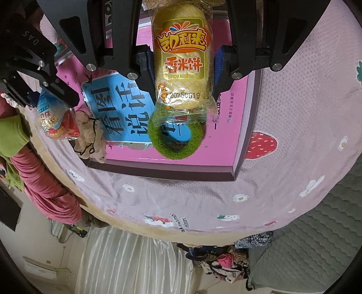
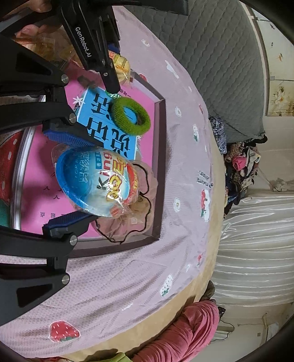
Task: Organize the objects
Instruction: 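Lower the yellow snack bag and blue egg into the tray and open both tools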
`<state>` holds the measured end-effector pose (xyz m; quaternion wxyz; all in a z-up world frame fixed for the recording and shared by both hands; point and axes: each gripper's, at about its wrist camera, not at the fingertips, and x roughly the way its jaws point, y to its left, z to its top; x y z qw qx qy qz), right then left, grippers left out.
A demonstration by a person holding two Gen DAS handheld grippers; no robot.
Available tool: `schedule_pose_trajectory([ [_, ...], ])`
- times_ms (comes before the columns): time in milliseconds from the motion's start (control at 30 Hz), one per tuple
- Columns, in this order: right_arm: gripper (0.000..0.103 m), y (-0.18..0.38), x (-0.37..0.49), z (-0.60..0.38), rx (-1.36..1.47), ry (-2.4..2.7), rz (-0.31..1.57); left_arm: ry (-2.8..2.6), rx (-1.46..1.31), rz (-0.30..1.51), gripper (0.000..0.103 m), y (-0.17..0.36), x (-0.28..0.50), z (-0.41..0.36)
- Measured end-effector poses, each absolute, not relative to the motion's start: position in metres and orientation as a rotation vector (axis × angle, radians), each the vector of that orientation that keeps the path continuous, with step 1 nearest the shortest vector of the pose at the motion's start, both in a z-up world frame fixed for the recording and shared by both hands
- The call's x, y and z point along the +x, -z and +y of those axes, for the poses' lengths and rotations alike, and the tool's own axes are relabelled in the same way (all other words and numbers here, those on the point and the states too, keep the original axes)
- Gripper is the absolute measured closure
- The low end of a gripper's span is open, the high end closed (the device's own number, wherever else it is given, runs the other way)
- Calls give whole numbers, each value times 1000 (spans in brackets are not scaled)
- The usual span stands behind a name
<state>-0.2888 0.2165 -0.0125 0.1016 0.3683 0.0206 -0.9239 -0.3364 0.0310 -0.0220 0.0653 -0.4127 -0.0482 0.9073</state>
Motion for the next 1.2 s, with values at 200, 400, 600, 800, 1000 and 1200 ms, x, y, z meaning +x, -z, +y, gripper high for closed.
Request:
schedule_pose_trajectory([
  [200,51,25,-295,217,1162,2706,66,-2728,-1295,-153,62,31,-341,29],
  [400,51,34,-300,218,1222,2693,58,-2720,-1340,-176,62,37,-345,25],
  [600,51,38,-300,219,1248,2688,56,-2717,-1355,-194,61,40,-349,19],
  [800,51,41,-301,217,1262,2683,70,-2711,-1367,-202,61,43,-352,18],
  [1000,51,43,-302,216,1277,2679,75,-2706,-1385,-205,61,45,-354,18],
  [1200,50,43,-301,218,1273,2679,61,-2709,-1399,-199,52,45,-354,17],
])
